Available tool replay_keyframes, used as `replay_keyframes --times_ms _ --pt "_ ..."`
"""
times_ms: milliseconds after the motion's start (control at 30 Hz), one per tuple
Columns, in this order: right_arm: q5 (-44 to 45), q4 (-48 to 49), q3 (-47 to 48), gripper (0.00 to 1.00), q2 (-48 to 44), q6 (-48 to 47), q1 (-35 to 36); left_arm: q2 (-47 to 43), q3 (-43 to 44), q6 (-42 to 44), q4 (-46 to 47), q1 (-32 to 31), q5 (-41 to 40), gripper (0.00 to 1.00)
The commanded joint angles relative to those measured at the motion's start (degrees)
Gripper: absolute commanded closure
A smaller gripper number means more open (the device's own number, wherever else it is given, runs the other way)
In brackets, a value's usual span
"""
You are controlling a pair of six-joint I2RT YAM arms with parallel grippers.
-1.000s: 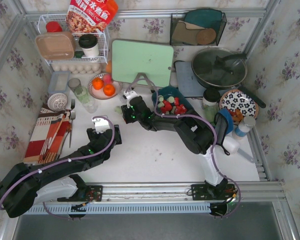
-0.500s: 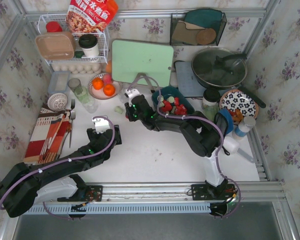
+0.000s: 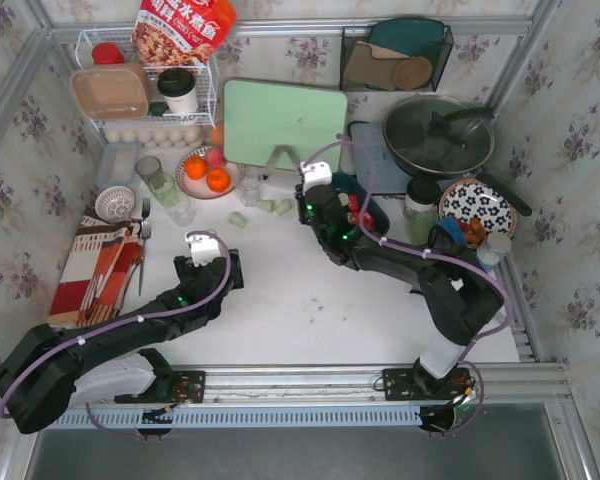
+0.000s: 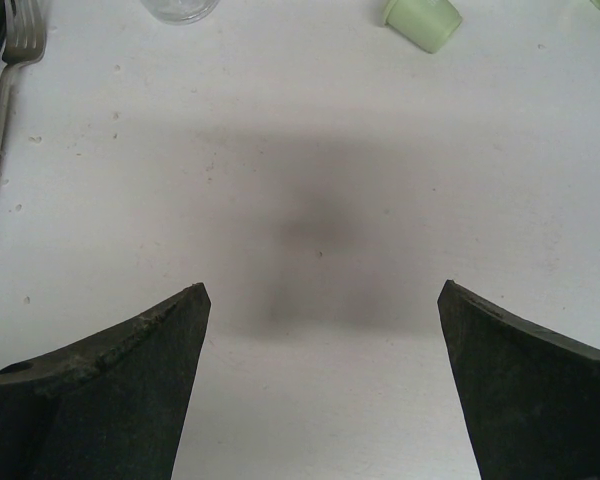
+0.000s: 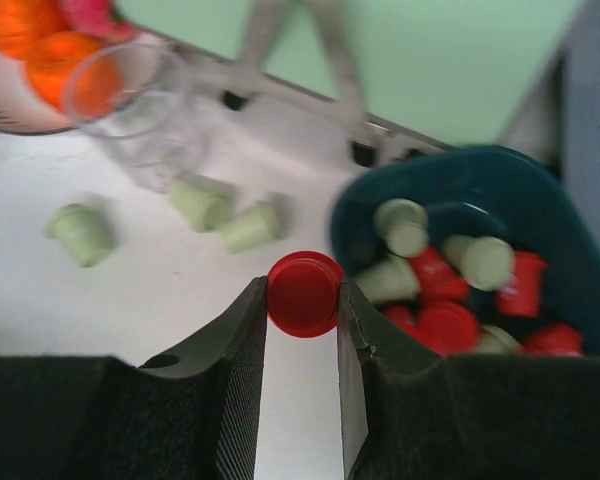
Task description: Mix the coffee capsules in the storage basket
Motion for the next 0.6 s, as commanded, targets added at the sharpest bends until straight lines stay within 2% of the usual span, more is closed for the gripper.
replay_keyframes --times_ms 0,133,233,367,567 --pt "6.4 3.6 -4.9 0.81 -4.3 0.1 -2.8 0.6 1.4 -0.3 -0.8 0.1 0.0 0.01" --pt "5.6 6.5 -10.5 0.81 -6.9 1.3 -6.2 1.5 2.7 -0.5 -1.7 0.1 0.5 0.01" --pt "1.6 10.4 -12.4 0.81 -5.9 2.5 -9.7 2.2 3.4 -0.9 -1.7 0.1 1.3 0.01" --pt "-5.7 15.3 -10.9 0.81 -1.7 4.2 -16.1 0.2 2.3 -0.3 0.9 0.1 2.8 0.01" --pt "-13.0 21.7 -6.1 0.81 7.4 3.9 -19.5 -3.3 4.2 2.0 -1.0 0.3 0.5 0.01"
